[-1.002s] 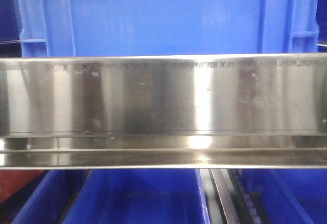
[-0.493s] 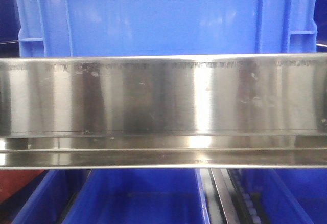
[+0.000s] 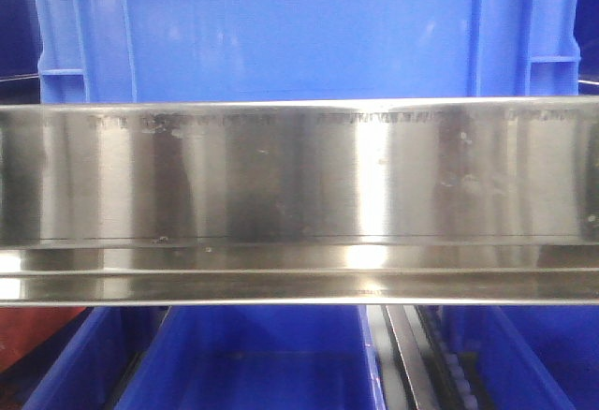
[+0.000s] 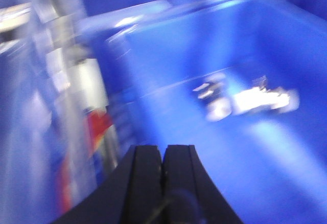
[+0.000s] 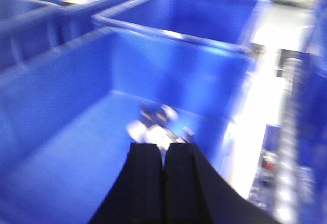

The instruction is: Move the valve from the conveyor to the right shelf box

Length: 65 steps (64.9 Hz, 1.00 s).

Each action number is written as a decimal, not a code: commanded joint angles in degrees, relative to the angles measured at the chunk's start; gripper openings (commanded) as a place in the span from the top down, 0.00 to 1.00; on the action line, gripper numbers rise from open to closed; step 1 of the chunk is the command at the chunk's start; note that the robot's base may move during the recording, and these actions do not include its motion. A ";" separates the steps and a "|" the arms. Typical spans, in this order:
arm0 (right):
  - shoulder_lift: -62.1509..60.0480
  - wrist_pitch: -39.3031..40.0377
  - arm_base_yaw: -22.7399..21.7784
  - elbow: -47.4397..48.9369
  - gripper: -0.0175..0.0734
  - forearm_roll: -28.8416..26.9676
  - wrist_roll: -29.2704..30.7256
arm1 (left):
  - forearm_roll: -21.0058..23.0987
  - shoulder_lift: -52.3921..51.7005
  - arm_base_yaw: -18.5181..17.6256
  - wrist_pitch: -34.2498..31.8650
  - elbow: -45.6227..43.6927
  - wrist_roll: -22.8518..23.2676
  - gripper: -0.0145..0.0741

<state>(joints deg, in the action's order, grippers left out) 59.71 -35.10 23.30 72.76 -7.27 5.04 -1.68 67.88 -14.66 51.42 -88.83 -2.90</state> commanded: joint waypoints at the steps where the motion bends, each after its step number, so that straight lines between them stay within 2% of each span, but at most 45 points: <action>1: -6.11 4.76 -0.37 -5.67 0.98 1.48 0.38 | 0.48 -7.52 0.35 -5.73 7.85 0.43 0.96; 16: -20.31 9.67 -0.37 -21.02 0.98 1.48 0.38 | 0.48 -27.97 0.35 -18.45 30.12 0.43 0.96; 29: -31.21 12.58 -0.37 -34.03 0.98 1.48 0.38 | 0.48 -43.14 0.35 -20.15 44.80 0.43 0.96; 38: -37.28 14.86 -0.37 -42.17 0.98 1.48 0.38 | 0.48 -52.10 0.35 -24.68 54.44 0.43 0.96; 52: -41.75 19.58 -0.37 -50.50 0.98 1.48 0.38 | 2.74 -59.15 0.35 -34.02 66.79 0.43 0.96; 65: -41.74 20.84 -0.37 -51.92 0.98 1.48 0.38 | 4.25 -59.58 0.35 -37.86 70.93 0.43 0.96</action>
<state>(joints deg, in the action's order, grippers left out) 18.36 -16.68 23.18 20.98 -6.20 5.04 1.75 8.65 -14.31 16.46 -18.43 -2.90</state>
